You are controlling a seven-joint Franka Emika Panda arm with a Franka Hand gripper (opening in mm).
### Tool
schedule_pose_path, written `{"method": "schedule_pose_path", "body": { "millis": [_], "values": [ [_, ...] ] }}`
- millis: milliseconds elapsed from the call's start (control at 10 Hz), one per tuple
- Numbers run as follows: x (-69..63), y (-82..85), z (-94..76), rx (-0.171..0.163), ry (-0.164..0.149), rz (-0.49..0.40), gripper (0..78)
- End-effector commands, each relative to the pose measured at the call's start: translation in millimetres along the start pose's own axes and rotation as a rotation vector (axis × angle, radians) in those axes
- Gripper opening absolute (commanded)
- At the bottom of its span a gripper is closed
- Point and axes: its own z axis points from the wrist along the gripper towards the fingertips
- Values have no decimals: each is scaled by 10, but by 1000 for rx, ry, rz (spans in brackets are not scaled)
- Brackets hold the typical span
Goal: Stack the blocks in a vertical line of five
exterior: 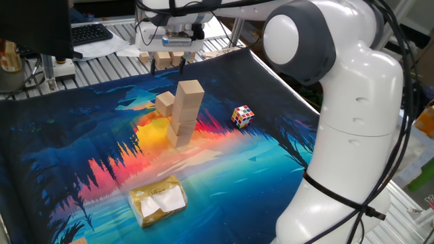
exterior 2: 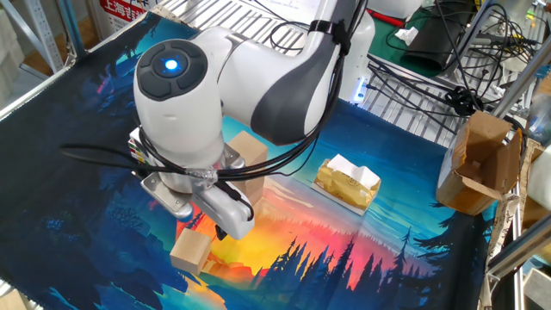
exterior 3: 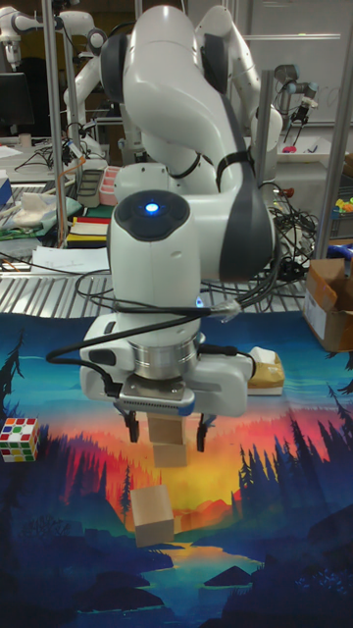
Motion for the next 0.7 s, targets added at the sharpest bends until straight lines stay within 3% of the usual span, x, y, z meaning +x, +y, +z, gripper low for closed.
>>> {"method": "schedule_pose_path", "body": {
  "millis": [100, 400, 700],
  "values": [
    [-6, -2, -17, 2, 2, -12, 775],
    [0, -7, 130, 4, -2, -31, 775],
    [-24, -29, 226, 32, -4, -77, 775]
  ]
}}
